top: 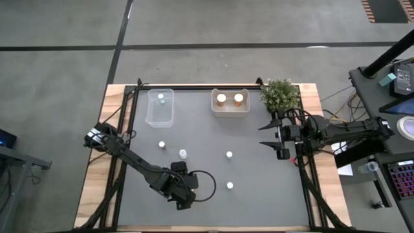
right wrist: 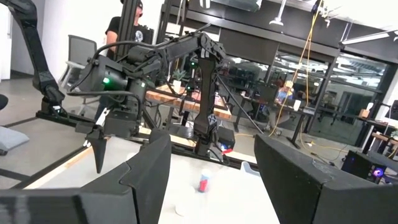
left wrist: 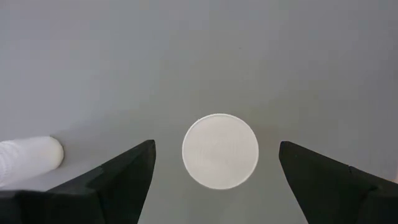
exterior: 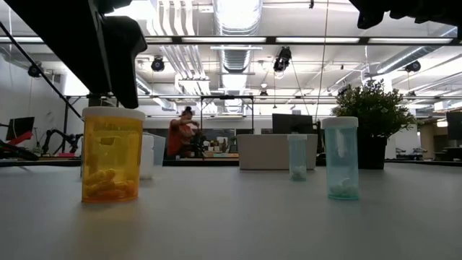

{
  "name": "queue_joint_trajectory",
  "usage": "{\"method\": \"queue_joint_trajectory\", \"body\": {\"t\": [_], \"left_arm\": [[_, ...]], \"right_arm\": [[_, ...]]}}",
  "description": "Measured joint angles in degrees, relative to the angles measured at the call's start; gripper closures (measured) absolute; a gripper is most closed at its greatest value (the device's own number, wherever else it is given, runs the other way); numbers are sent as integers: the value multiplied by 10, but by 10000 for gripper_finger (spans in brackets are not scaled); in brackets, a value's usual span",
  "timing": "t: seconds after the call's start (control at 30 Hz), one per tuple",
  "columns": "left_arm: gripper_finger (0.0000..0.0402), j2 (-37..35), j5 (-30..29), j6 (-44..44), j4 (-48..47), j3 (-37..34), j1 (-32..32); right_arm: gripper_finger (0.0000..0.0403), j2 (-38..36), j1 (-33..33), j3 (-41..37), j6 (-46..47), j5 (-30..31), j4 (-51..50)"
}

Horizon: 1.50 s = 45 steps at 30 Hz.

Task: Pick and place medicine bottles into bin by pill shape (circle, oval)
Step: Put the orange capsule bottle into the gray bin

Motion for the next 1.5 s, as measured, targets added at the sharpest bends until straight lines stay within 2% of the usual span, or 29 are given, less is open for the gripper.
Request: {"method": "queue_joint_trajectory", "body": {"t": [0.23,0.43,1.07,1.33,1.5], "left_arm": [[75,0,0,0,55,-36,0],[84,0,0,0,55,-40,1],[205,11,0,0,59,-41,1],[207,5,0,6,50,-27,2],[207,-17,14,45,14,8,23]], "right_arm": [[179,0,0,0,0,0,-1],[179,0,0,0,0,0,-2],[179,0,0,0,-4,9,-8],[179,0,0,0,-4,9,-8],[179,0,0,0,1,10,-9]]}}
